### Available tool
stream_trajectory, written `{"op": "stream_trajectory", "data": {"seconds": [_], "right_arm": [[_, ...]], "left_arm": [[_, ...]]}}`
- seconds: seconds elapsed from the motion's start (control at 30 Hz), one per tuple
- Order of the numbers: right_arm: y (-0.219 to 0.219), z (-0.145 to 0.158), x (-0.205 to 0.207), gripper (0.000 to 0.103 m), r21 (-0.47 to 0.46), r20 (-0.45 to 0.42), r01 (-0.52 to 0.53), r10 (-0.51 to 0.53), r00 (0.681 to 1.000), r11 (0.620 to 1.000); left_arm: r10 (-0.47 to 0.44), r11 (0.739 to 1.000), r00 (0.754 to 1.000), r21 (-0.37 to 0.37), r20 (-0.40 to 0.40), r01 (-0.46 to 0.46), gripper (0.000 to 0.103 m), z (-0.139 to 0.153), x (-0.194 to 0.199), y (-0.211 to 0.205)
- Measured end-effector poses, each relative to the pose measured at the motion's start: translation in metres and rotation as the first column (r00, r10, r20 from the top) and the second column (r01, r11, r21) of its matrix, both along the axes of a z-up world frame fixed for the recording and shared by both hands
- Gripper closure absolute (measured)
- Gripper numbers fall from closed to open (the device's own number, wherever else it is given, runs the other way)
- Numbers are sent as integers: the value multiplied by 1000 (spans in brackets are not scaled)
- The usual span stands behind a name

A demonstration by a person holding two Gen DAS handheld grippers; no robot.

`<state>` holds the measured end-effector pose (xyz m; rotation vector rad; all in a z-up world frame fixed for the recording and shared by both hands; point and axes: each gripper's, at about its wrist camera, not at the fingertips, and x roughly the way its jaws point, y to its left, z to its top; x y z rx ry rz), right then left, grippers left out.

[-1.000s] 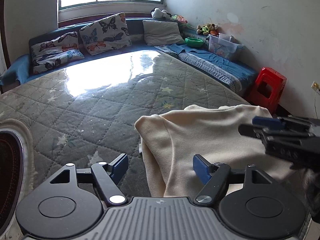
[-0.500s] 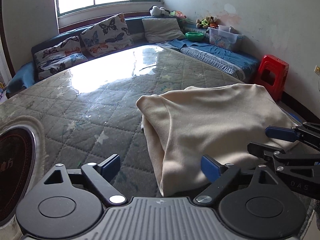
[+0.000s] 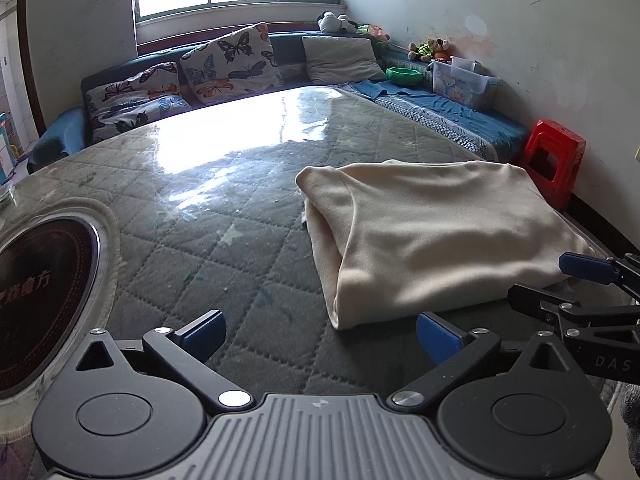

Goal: Fold clothes

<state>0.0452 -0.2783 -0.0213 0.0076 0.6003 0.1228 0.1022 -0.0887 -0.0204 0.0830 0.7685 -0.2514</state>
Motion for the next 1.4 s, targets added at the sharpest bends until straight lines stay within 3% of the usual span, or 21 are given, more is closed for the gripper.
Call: {"op": "stream_trajectory", "data": {"seconds": [0.33,0.47,1.4], "right_arm": [[7,5,-14,3,-8,-2,32,-32,999,999],[7,5,-19,1,-9,-1,46,-46,999,999],[0,6,-44,0,19,-1,131,-131,991,991]], "left_arm": [[6,1000,1000,-11,15,-6,0,-1,-23,8],[3,1000,1000,-18,12,-3,0,-2,-28,9],[-27,1000,999,-3,18,27,0,-3,-52,-4]]}}
